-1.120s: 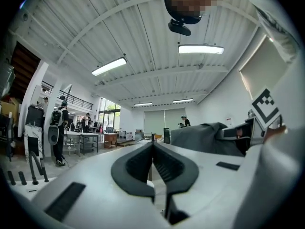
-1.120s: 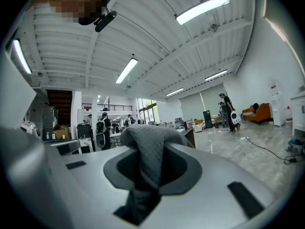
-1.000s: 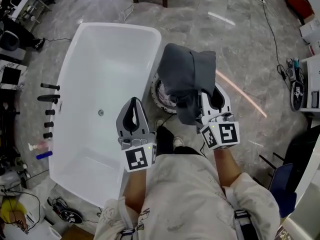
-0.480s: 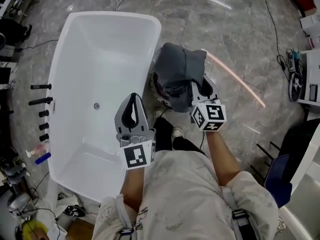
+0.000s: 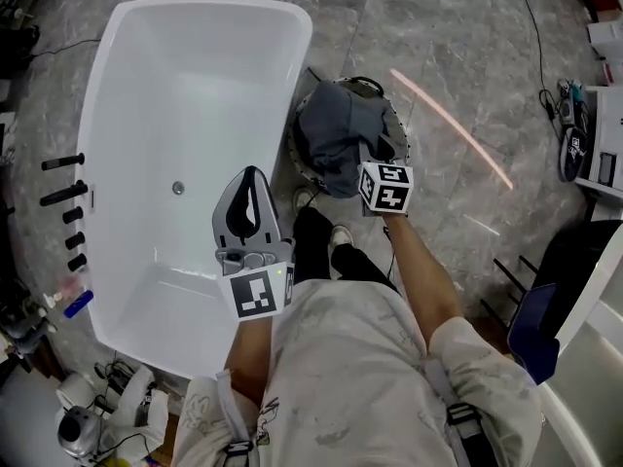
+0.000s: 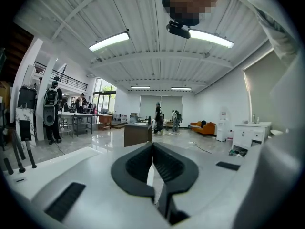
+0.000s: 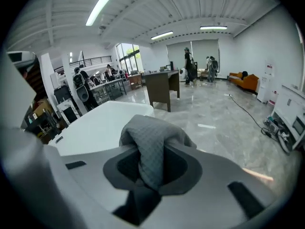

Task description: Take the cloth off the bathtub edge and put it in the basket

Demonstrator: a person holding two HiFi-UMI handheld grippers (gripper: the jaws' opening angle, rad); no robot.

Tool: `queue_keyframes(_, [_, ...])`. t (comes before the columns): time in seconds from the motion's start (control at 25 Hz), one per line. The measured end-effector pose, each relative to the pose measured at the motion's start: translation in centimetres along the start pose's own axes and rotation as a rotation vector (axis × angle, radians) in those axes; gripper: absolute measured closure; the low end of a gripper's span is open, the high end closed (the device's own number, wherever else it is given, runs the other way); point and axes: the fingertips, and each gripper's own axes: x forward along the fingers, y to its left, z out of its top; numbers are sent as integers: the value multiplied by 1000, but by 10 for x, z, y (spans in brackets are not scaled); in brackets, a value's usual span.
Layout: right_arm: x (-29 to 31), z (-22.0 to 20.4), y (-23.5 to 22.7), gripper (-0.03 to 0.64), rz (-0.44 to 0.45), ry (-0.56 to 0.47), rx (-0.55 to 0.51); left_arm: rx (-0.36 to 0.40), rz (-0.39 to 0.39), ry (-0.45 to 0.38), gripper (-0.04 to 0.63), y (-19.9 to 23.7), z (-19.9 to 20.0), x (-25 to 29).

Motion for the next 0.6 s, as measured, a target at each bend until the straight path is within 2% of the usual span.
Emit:
queue_keyframes(0.36, [56, -85, -20, 546, -98, 312, 46, -10, -20, 28, 591, 4, -14, 7])
queue_keyframes(0.44, [56, -92, -22, 546, -119, 348, 75, -12, -24, 29, 591, 4, -15, 7])
queue_keyframes(0.6, [55, -88, -17, 546, -126, 354, 86, -16, -28, 32, 591, 6, -16, 6])
